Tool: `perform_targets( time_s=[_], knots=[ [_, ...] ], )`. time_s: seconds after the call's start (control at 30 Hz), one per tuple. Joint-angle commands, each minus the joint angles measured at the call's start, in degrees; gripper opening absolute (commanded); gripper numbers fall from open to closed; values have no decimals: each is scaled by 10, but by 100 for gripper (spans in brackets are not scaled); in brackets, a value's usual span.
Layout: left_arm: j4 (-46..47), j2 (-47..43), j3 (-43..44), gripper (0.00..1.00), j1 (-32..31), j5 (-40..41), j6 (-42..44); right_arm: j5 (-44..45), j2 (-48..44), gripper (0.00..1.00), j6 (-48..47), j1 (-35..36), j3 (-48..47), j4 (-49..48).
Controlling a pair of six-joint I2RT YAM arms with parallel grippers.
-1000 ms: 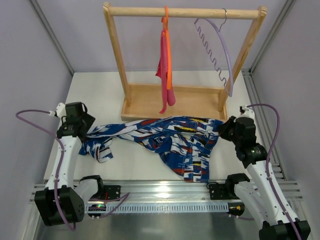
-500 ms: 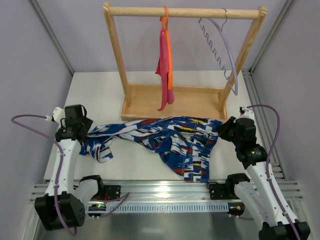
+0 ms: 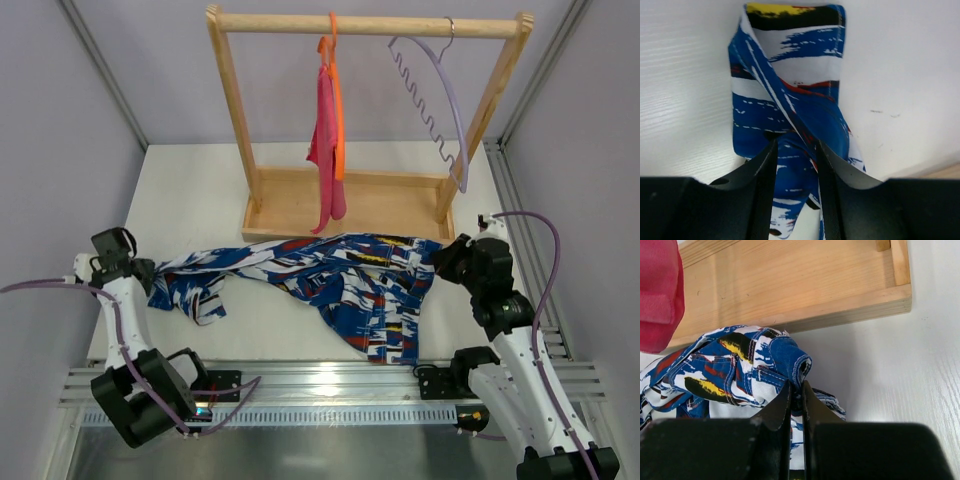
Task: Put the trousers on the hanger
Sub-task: Fold the trousers
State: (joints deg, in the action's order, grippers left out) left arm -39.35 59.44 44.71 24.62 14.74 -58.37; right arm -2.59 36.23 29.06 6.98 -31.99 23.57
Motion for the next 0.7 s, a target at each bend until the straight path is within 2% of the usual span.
perform_targets(
  time_s=[0.0, 0.17, 0.33, 0.43, 0.6, 0.67],
  knots=[
    [34, 13, -21, 36, 62, -121, -3, -18, -13, 4, 6, -1, 3, -29],
    [17, 8, -17, 36, 67, -88, 2, -30, -11, 4, 10, -1, 6, -39],
    [-20, -47, 12, 39, 66, 33, 4, -32, -6, 4, 2, -2, 3, -38],
    [-30, -79, 5, 39, 67, 64, -8, -34, -6, 4, 2, -1, 6, -41],
    [-15, -109, -27, 35, 68, 18, -25, -38, 1, 4, 3, -1, 9, -46],
    [45, -123, -67, 36, 67, -71, -11, -37, 2, 4, 2, -1, 6, -45]
  ],
)
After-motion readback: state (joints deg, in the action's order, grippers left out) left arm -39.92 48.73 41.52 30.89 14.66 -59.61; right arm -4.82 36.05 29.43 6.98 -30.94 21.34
